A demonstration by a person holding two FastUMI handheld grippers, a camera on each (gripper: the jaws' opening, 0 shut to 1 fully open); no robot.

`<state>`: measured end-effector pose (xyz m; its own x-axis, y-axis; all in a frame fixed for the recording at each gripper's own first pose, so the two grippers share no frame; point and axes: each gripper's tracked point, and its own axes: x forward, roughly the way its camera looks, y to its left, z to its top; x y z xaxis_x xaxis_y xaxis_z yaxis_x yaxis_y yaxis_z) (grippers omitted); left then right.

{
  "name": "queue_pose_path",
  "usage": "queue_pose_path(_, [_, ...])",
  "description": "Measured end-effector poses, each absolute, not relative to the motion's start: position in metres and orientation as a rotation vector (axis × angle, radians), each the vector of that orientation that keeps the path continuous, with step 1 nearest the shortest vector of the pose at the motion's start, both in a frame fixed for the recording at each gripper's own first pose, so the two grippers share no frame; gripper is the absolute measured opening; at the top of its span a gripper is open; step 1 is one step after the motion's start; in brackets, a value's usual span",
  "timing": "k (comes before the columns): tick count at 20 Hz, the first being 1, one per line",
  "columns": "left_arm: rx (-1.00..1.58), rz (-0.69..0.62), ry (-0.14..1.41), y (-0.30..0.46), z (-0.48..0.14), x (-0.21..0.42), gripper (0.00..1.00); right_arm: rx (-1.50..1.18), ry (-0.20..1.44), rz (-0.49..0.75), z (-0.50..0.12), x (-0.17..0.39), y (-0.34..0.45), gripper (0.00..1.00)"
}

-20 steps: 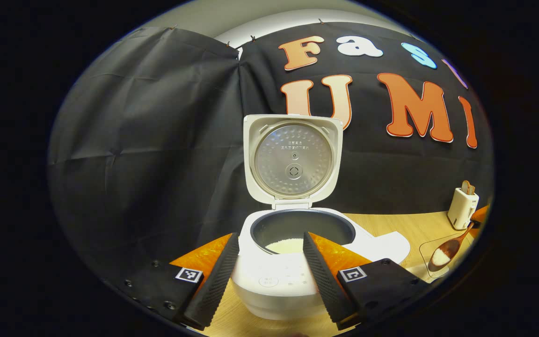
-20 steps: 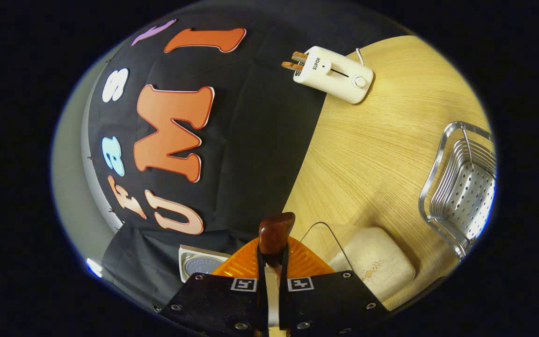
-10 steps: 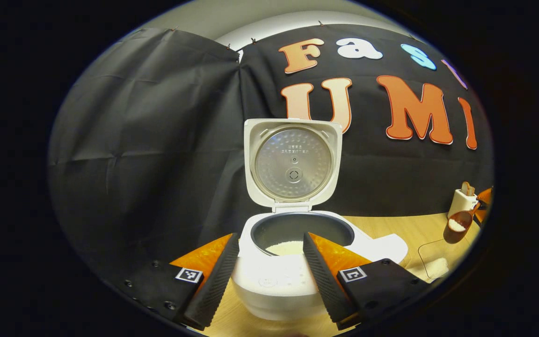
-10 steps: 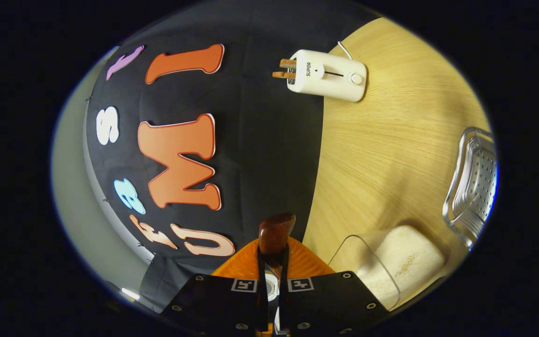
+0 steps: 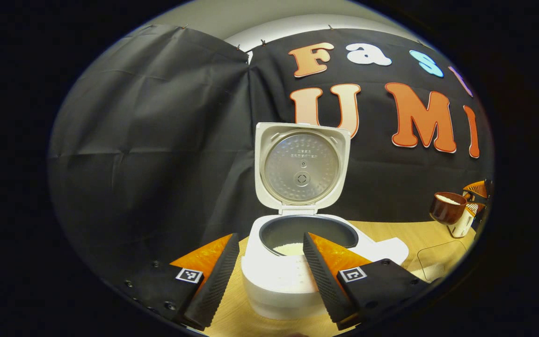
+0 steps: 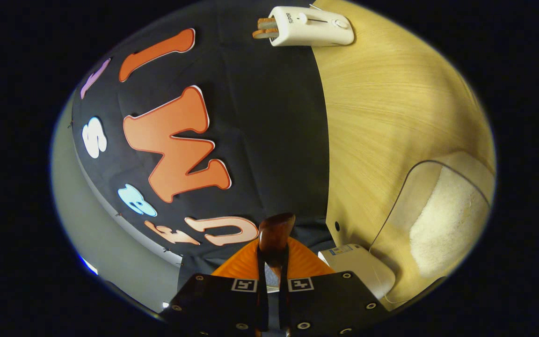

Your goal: Close the left gripper, press the button to open the rice cooker; take a wooden spoon from the chopstick holder with the right hand, scoop a spoonful of rice and pour it into the rice cooker, then put the wooden spoon back into the chopstick holder.

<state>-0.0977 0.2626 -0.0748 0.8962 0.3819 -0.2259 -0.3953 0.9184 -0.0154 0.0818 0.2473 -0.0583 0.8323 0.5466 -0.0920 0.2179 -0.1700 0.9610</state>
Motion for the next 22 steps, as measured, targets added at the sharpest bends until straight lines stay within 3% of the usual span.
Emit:
queue_pose_path(9, [-0.088,0.443,0.211,0.289,-0.072,-0.111,0.9,1.739,0.643,0.404,-0.038,0.106,0.334,0.09])
queue_pose_path(22, [-0.081,0.532,0.213,0.331,-0.078,-0.14,0.89,1.307,0.537,0.512,-0.03,0.143,0.44,0.09])
